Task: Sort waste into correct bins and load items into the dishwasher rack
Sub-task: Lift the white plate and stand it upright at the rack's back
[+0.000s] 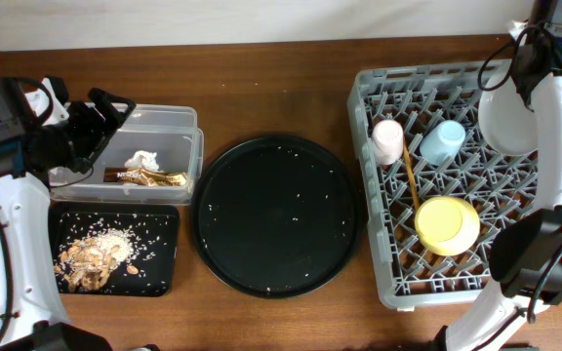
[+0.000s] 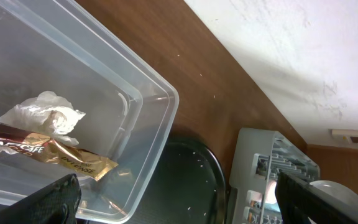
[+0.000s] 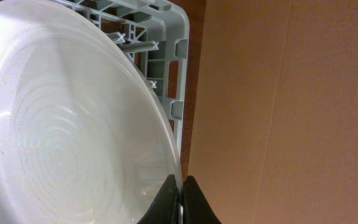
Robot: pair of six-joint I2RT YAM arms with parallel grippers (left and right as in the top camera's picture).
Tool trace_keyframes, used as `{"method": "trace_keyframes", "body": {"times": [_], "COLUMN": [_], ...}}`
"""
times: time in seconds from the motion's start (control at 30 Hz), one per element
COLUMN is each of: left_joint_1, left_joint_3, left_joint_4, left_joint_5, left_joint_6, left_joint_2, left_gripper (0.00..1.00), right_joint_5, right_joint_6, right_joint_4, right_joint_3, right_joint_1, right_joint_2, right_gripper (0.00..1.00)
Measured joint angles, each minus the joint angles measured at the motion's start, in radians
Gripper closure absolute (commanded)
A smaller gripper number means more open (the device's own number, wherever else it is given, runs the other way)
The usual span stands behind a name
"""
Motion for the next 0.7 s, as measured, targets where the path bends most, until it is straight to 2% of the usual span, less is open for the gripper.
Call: {"method": "trace_keyframes", "body": {"times": [0.2, 0.3, 0.37, 0.4, 0.47, 0.53, 0.63, 0.67, 0.7], "left_joint_1": [0.000, 0.000, 0.000, 0.000, 0.000, 0.000, 0.000, 0.000, 0.000], "left_joint_3": [0.000, 0.000, 0.000, 0.000, 0.000, 0.000, 0.000, 0.000, 0.000], "left_joint_4": [0.000, 0.000, 0.000, 0.000, 0.000, 0.000, 0.000, 0.000, 0.000], "left_joint_5": [0.000, 0.000, 0.000, 0.000, 0.000, 0.000, 0.000, 0.000, 0.000], "left_joint_6": [0.000, 0.000, 0.000, 0.000, 0.000, 0.000, 0.000, 0.000, 0.000], "left_joint_2": [0.000, 0.000, 0.000, 0.000, 0.000, 0.000, 0.000, 0.000, 0.000], "left_gripper": [0.01, 0.01, 0.01, 0.01, 0.01, 0.01, 0.01, 0.01, 0.01], "right_joint_5": [-0.023, 0.039, 0.068, 0.075, 0.081, 0.079, -0.009, -0.090, -0.296], "right_joint_6": [-0.003, -0.010, -0.012, -0.014, -0.014, 0.033, 0.133, 0.163, 0.188], "right_joint_4": [-0.012, -0.008, -0.008, -0.008, -0.006, -0.005, -0.014, -0.024, -0.061], "right_joint_3": [0.000, 0.000, 0.000, -0.002, -0.002, -0.002, -0.002, -0.002, -0.004], "right_joint_1": [0.008, 0.059, 0.093, 0.116, 0.132, 0.132, 0.131, 0.130, 0.130], "right_joint_2": [0.000, 0.030, 0.061, 0.068, 0.068, 0.068, 0.066, 0.063, 0.034], "right_gripper": [0.96, 0.96, 0.75, 0.53, 0.34, 0.09, 0.09, 0.09, 0.09]}}
